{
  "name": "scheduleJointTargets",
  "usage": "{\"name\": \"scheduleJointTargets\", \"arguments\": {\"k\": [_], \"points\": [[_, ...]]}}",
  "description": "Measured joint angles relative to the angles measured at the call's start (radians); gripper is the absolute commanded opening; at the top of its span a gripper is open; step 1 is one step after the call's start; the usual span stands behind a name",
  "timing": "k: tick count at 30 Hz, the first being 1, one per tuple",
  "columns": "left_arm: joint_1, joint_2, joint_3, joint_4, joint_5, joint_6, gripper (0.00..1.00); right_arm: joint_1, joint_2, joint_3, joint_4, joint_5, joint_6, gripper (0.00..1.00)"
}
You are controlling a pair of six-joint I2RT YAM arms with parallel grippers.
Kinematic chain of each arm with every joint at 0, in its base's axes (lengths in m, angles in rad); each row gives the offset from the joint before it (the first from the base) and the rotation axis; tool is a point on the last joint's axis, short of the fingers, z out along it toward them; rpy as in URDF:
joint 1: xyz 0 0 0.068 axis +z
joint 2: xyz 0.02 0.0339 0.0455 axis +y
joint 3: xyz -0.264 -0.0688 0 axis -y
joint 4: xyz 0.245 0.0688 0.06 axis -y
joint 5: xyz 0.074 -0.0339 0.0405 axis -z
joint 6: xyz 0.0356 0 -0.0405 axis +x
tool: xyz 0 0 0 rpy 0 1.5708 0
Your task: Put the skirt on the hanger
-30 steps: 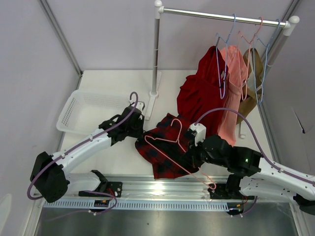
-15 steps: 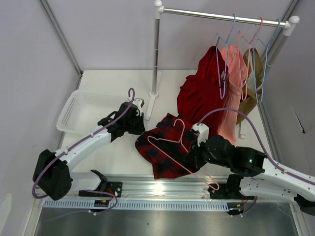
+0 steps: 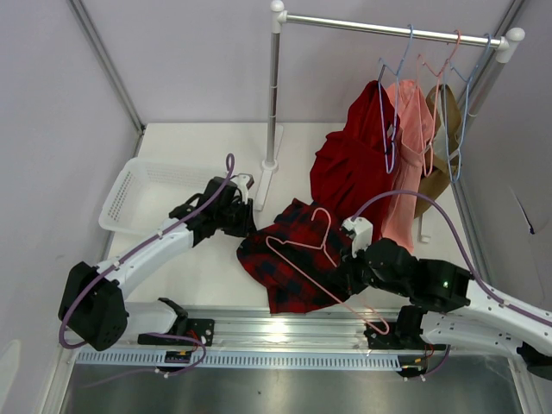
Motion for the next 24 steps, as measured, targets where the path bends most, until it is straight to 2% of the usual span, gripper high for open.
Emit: {"name": "scheduleJointTargets", "arguments": {"k": [4, 12, 24], "points": [[0.009, 0.000, 0.000, -0.002, 0.026, 0.010, 0.35, -0.007, -0.014, 0.010, -0.028, 0.023, -0.003, 0.00], [0.023, -0.001, 0.000, -0.002, 0.066, 0.019, 0.34, -0.074, 0.020, 0.045, -0.068, 0.039, 0.003, 0.00], [0.024, 0.014, 0.000, -0.001, 0.129, 0.065, 0.34, -0.158, 0.029, 0.045, -0.071, -0.007, -0.002, 0.00]]}}
